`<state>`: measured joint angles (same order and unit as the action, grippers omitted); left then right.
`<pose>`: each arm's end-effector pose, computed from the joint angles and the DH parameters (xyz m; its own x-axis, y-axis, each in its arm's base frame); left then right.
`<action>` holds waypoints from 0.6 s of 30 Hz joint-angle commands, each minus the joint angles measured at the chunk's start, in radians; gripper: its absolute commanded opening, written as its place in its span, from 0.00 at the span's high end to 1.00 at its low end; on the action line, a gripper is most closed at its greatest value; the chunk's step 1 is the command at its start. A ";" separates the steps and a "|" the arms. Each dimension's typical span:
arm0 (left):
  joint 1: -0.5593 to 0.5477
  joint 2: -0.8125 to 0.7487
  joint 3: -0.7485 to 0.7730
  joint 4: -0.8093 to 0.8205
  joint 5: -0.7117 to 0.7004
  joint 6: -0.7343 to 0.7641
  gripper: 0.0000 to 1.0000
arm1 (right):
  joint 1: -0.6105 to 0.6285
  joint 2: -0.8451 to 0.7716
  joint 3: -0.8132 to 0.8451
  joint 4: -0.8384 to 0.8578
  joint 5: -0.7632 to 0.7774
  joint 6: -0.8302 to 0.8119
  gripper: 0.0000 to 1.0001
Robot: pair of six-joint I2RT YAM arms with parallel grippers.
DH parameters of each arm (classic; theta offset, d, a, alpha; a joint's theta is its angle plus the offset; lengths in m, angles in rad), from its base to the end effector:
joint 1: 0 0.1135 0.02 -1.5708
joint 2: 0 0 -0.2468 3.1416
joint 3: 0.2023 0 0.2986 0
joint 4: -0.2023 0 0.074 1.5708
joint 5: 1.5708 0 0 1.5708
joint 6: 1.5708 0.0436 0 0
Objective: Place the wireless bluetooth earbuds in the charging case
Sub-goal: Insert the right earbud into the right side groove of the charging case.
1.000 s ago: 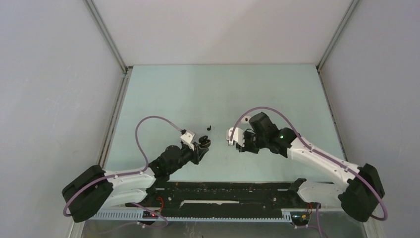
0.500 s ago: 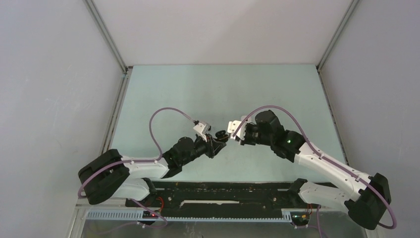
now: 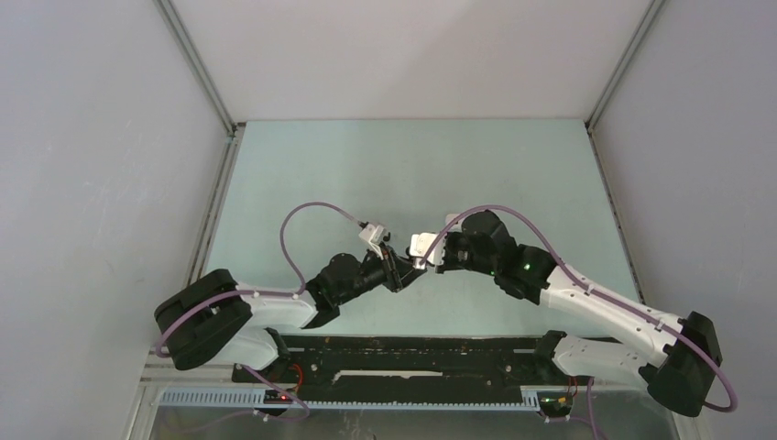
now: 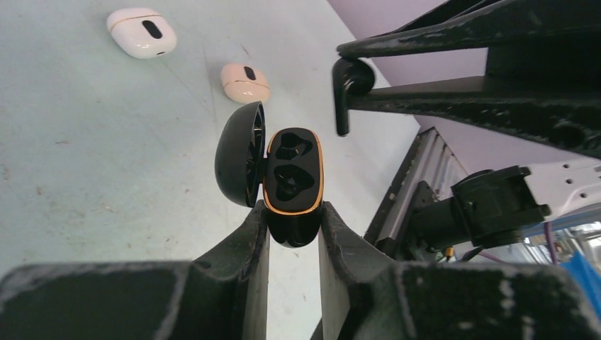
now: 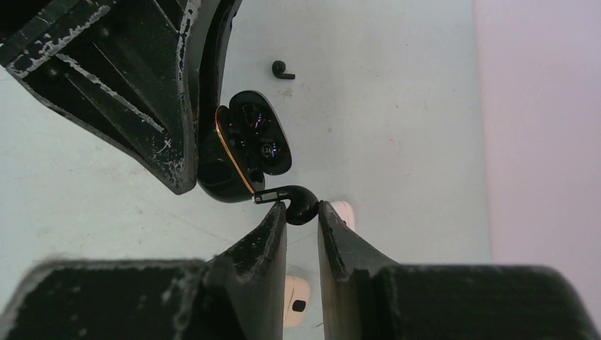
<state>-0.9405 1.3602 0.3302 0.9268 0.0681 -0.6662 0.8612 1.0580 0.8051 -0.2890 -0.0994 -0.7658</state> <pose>0.1669 -0.2339 0.1229 -0.5705 -0.2642 -0.7777 0.6275 0.4707 -0.6202 0.1907 0.2287 0.2529 0.3194 -0.6867 -0.6530 -0.8170 0.1496 -0.5569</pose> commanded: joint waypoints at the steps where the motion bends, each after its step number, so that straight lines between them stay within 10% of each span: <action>1: -0.004 0.005 0.016 0.098 0.035 -0.056 1.00 | 0.018 0.015 0.012 0.063 0.058 -0.031 1.00; 18: 0.016 0.053 -0.028 0.228 0.042 -0.107 1.00 | 0.070 0.063 0.011 0.057 0.136 -0.077 1.00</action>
<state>-0.9356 1.4094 0.3195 1.0569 0.1127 -0.7528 0.9142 1.1133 0.8051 -0.2592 -0.0010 -0.8234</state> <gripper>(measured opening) 0.272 0.214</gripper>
